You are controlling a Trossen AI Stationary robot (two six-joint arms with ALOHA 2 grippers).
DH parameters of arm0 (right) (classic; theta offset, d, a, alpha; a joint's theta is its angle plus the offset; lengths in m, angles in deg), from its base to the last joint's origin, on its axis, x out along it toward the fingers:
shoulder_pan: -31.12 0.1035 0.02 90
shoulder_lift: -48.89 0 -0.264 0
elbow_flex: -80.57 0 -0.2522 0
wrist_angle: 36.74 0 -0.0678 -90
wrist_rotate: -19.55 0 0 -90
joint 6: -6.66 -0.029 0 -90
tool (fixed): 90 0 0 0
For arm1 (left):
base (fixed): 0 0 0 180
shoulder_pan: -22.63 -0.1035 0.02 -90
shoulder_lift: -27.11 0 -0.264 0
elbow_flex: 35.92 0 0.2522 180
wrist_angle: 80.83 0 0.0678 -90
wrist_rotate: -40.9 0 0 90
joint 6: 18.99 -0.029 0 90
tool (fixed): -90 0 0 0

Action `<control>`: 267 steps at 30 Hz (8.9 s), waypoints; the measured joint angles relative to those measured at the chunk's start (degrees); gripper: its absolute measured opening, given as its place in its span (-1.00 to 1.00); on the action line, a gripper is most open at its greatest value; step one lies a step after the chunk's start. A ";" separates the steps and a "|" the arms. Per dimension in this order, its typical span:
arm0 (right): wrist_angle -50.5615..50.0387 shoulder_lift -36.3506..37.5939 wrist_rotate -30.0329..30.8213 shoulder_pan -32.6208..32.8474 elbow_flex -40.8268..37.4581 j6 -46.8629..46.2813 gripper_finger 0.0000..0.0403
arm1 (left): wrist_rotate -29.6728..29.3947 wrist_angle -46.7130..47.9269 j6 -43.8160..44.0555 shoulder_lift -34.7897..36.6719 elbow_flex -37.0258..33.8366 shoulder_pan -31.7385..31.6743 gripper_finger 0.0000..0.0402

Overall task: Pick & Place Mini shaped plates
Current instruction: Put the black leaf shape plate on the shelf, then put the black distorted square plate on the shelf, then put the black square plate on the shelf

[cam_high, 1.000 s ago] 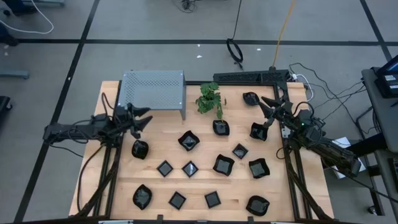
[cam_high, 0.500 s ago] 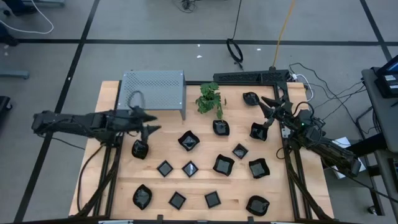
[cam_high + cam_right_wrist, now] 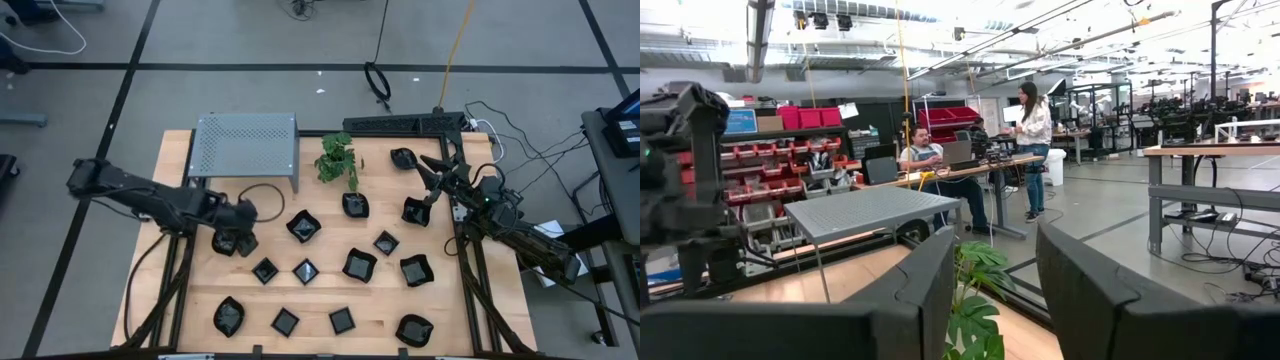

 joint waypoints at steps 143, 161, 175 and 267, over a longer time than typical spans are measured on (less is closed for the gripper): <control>0.02 -0.02 0.00 0.01 0.00 0.00 -0.35 | -19.88 21.06 -30.42 -13.32 32.55 -22.58 0.02; 0.02 -0.02 0.02 0.02 -0.02 0.00 -0.35 | -18.80 -9.59 -62.09 -25.98 20.34 5.57 -0.08; 0.00 -0.03 0.01 0.01 -0.01 0.00 -0.35 | -28.82 -17.30 -71.33 -41.95 19.75 4.57 -0.14; 0.04 -0.66 0.04 0.02 0.00 0.00 -0.35 | -9.40 4.18 -25.78 -8.00 26.46 -10.65 0.02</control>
